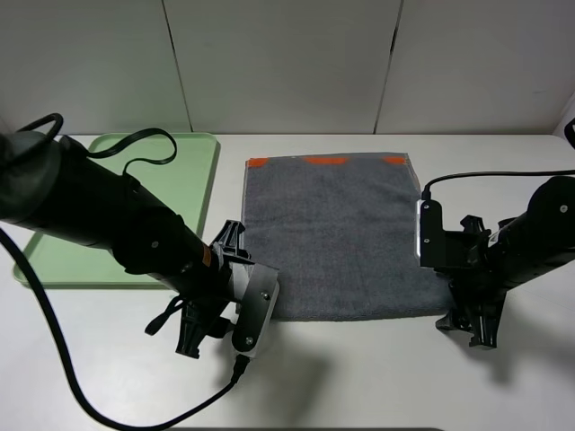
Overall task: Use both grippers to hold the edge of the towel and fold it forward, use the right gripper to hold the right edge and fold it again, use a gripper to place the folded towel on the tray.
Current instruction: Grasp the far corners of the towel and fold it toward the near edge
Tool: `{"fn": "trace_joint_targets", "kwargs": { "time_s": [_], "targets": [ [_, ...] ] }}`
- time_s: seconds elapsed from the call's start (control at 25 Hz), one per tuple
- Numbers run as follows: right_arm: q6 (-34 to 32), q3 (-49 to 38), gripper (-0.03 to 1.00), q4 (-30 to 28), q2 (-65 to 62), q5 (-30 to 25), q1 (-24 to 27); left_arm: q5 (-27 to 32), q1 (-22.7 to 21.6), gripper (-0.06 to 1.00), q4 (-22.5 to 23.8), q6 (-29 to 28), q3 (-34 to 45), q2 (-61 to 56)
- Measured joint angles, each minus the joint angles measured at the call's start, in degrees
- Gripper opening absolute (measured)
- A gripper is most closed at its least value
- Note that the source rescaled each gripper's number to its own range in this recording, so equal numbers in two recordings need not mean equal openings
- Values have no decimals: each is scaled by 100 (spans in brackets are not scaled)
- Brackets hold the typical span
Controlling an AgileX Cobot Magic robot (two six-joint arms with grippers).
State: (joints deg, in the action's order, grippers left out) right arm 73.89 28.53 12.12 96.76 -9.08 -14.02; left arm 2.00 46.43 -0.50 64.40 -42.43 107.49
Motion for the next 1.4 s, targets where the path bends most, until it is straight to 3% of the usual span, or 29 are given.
{"fn": "trace_joint_targets", "kwargs": {
  "time_s": [0.36, 0.84, 1.4],
  "targets": [
    [0, -5, 60, -176, 40, 125, 0, -69, 0, 27, 0, 0, 0, 19],
    [0, -5, 2, -371, 47, -200, 0, -90, 0, 2, 0, 0, 0, 19],
    [0, -5, 0, -448, 11, -222, 0, -305, 0, 0, 0, -5, 0, 19]
  ]
}}
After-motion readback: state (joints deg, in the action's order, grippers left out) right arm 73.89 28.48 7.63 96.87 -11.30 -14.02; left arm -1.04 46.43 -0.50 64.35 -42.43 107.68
